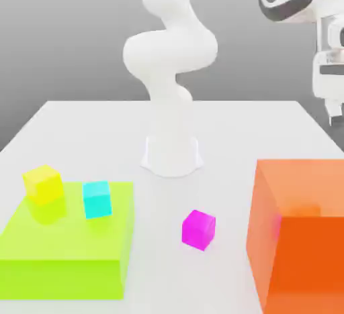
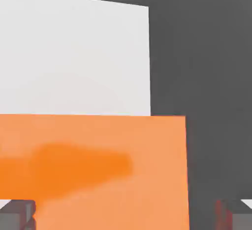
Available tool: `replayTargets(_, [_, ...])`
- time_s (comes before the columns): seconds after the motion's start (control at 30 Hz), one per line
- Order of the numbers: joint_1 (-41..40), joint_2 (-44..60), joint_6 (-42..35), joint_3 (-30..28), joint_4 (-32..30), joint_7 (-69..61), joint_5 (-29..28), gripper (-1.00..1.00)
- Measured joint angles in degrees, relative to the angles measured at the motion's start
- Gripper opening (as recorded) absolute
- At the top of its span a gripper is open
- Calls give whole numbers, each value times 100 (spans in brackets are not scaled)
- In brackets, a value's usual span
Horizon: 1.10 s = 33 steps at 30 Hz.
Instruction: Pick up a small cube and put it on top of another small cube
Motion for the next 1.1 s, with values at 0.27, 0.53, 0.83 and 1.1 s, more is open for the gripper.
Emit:
replayTargets(0.27, [678,964,527,389,-459,-1852,-221,0])
replayTargets(0.53, [872,1576,1291,560,-1070,-3569,-187,0])
replayTargets(0.83, [1175,2932,2675,-10,-1046,-3566,-632,-100])
replayTargets(1.1, [1125,2774,2534,55,-1077,-3620,-568,-100])
